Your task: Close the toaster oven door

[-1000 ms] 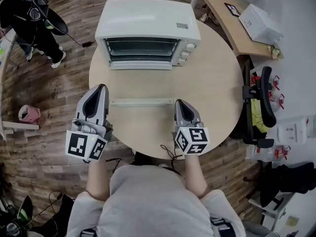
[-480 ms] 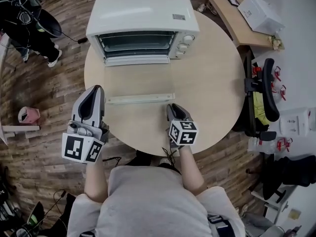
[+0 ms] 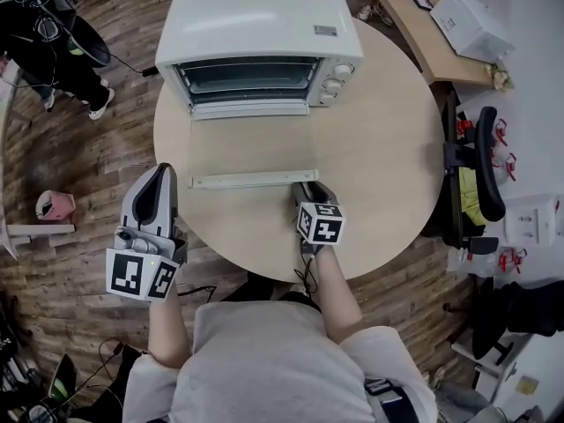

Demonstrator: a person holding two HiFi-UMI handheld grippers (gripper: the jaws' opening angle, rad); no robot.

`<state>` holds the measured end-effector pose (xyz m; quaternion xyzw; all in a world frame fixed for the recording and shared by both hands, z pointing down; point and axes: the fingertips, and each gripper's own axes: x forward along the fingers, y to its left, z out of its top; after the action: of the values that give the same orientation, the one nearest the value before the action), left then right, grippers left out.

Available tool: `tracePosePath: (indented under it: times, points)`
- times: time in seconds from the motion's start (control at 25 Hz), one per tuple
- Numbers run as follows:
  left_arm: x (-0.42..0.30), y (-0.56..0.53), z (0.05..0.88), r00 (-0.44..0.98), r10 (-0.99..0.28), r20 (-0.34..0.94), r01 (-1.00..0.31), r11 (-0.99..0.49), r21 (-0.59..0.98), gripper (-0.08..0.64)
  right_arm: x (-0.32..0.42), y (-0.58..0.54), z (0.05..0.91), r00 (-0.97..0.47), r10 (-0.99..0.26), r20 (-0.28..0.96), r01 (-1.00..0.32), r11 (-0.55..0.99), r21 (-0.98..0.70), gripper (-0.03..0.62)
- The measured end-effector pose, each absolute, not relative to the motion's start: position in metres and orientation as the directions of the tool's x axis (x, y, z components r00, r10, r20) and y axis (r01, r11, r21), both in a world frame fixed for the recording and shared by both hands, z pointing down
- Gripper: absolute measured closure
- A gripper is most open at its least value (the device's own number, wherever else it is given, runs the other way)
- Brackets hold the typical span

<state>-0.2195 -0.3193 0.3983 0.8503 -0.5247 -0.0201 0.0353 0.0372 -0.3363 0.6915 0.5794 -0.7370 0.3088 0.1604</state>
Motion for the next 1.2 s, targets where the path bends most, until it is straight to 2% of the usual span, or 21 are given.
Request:
tracePosePath:
  times: [0.16, 0.4, 1.2]
  points:
    - [-0.225, -0.32, 0.4, 0.44, -0.898, 0.011, -0.896, -0.438, 0.076, 0.554, 0.036, -0.344, 0.691, -0.257, -0.762, 0.595, -0.962, 0.145, -0.23, 0.461]
    - [-0.228, -0.324, 0.399, 0.442, -0.897, 0.01, -0.895, -0.44, 0.077, 0.554, 0.038, -0.344, 0.681, -0.227, -0.787, 0.574, -0.966, 0.109, -0.233, 0.502]
    - [-0.229, -0.329, 0.382, 0.433, -0.899, -0.057, -0.894, -0.437, 0.097, 0.554, 0.044, -0.377, 0.564, -0.215, -0.872, 0.441, -0.964, 0.118, -0.237, 0.512]
